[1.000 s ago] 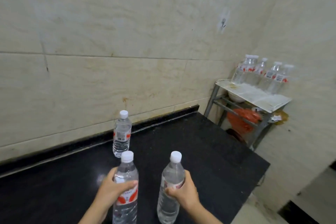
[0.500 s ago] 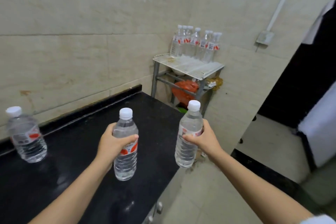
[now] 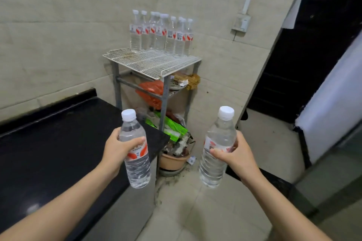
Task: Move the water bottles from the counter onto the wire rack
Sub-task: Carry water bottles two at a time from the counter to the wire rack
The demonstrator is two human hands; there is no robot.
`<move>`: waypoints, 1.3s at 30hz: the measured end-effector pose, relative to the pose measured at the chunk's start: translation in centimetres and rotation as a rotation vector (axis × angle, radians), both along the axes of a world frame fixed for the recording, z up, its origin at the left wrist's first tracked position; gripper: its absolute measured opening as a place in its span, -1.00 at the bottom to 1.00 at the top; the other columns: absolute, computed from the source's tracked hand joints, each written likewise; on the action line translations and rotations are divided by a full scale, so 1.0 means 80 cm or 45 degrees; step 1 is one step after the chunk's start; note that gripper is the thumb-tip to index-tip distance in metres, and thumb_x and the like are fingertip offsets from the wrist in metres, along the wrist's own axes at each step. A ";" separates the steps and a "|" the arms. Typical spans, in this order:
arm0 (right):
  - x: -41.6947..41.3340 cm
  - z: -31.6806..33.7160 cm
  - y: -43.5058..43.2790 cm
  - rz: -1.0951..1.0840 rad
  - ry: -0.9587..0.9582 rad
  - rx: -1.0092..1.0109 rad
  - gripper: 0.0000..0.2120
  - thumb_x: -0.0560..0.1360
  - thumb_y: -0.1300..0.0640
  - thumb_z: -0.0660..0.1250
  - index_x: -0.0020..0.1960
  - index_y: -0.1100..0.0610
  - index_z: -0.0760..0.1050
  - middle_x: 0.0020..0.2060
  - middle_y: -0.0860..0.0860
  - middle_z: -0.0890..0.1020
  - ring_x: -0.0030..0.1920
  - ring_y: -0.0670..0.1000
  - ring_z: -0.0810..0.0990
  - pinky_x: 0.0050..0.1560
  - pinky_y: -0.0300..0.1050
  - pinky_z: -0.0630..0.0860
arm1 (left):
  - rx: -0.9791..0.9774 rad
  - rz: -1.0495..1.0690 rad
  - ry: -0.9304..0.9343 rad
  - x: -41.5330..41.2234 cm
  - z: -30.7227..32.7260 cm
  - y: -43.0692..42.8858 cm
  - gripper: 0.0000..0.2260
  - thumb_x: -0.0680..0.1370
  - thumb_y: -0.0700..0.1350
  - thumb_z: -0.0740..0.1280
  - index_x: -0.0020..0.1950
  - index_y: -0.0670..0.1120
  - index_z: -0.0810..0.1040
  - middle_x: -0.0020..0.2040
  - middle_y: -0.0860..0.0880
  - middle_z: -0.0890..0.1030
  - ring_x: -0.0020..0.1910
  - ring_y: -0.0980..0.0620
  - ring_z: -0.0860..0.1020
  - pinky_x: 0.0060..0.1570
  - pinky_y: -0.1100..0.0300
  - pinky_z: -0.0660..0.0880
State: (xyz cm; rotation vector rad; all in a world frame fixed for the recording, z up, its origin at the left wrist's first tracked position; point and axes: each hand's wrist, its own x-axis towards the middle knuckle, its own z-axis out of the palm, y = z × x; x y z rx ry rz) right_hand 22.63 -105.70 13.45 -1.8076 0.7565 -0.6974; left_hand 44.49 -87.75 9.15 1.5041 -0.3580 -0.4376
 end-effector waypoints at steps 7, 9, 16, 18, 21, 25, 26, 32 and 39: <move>-0.002 -0.013 -0.083 -0.095 0.041 0.007 -0.53 0.24 0.23 0.53 -0.07 -0.15 0.37 -0.06 -0.15 0.58 -0.02 -0.11 0.57 0.09 0.01 0.53 | 0.081 -0.168 -0.103 -0.009 0.002 -0.117 -0.58 0.27 -0.29 0.51 0.06 -0.11 0.47 -0.05 -0.09 0.61 -0.06 -0.06 0.59 -0.11 0.13 0.50; 0.011 -0.015 -0.109 -0.081 0.060 0.008 -0.52 0.24 0.24 0.52 -0.05 -0.16 0.37 -0.06 -0.17 0.58 -0.04 -0.16 0.57 0.07 -0.06 0.53 | 0.064 -0.212 -0.115 0.002 0.005 -0.151 -0.58 0.27 -0.28 0.51 0.07 -0.11 0.48 -0.04 -0.07 0.61 -0.06 -0.03 0.59 -0.14 0.16 0.50; 0.086 0.002 -0.230 -0.051 0.098 -0.029 -0.50 0.25 0.25 0.52 0.01 -0.10 0.37 0.00 -0.09 0.59 -0.06 -0.19 0.60 -0.10 -0.30 0.52 | -0.027 -0.290 -0.130 0.076 0.021 -0.294 -0.56 0.27 -0.29 0.51 0.10 -0.11 0.49 -0.03 -0.08 0.62 -0.06 -0.05 0.59 -0.05 0.06 0.50; 0.109 0.016 -0.273 -0.067 0.123 -0.075 -0.49 0.25 0.23 0.53 0.00 -0.13 0.36 0.02 -0.08 0.58 -0.01 -0.16 0.58 -0.07 -0.28 0.51 | -0.056 -0.295 -0.127 0.099 0.032 -0.339 -0.59 0.28 -0.28 0.51 0.05 -0.07 0.49 -0.06 -0.05 0.61 -0.08 -0.04 0.59 -0.03 0.06 0.50; 0.142 0.040 -0.332 -0.089 0.103 -0.152 -0.50 0.24 0.24 0.53 -0.02 -0.14 0.36 -0.01 -0.12 0.58 -0.02 -0.18 0.57 -0.12 -0.34 0.51 | -0.118 -0.314 -0.143 0.132 0.049 -0.398 -0.58 0.25 -0.26 0.53 0.03 -0.04 0.50 -0.05 -0.03 0.62 -0.07 -0.02 0.59 -0.03 0.05 0.51; 0.180 0.066 -0.393 -0.135 -0.004 -0.232 -0.50 0.20 0.24 0.55 -0.05 -0.11 0.39 -0.05 -0.10 0.59 -0.11 -0.21 0.59 -0.20 -0.33 0.49 | -0.203 -0.296 -0.160 0.172 0.083 -0.450 -0.47 0.15 -0.20 0.57 0.08 -0.10 0.51 -0.02 -0.10 0.64 -0.06 -0.07 0.62 0.00 0.00 0.54; 0.193 0.071 -0.407 -0.136 -0.044 -0.244 -0.51 0.19 0.24 0.56 -0.05 -0.10 0.40 -0.07 -0.11 0.59 -0.15 -0.26 0.59 -0.24 -0.36 0.49 | -0.241 -0.291 -0.154 0.182 0.093 -0.459 -0.43 0.08 -0.16 0.58 0.05 -0.10 0.52 -0.03 -0.12 0.65 -0.07 -0.08 0.63 -0.02 0.01 0.55; 0.309 0.104 -0.478 -0.015 -0.239 -0.285 -0.41 -0.01 -0.10 0.48 -0.01 -0.11 0.41 -0.06 -0.14 0.60 -0.13 -0.23 0.60 -0.22 -0.36 0.50 | -0.311 -0.184 -0.231 0.245 0.159 -0.499 -0.60 0.19 -0.15 0.54 -0.03 -0.02 0.52 -0.08 -0.06 0.66 -0.11 -0.03 0.65 -0.12 0.10 0.56; 0.476 0.175 -0.538 0.337 -0.485 -0.472 -0.44 0.14 0.17 0.59 -0.06 -0.17 0.35 -0.10 -0.23 0.55 -0.14 -0.37 0.54 -0.19 -0.47 0.48 | -0.439 0.142 -0.192 0.355 0.239 -0.525 -0.50 0.07 0.03 0.42 -0.03 -0.06 0.51 -0.39 0.10 0.66 -0.43 0.22 0.60 -0.35 0.28 0.47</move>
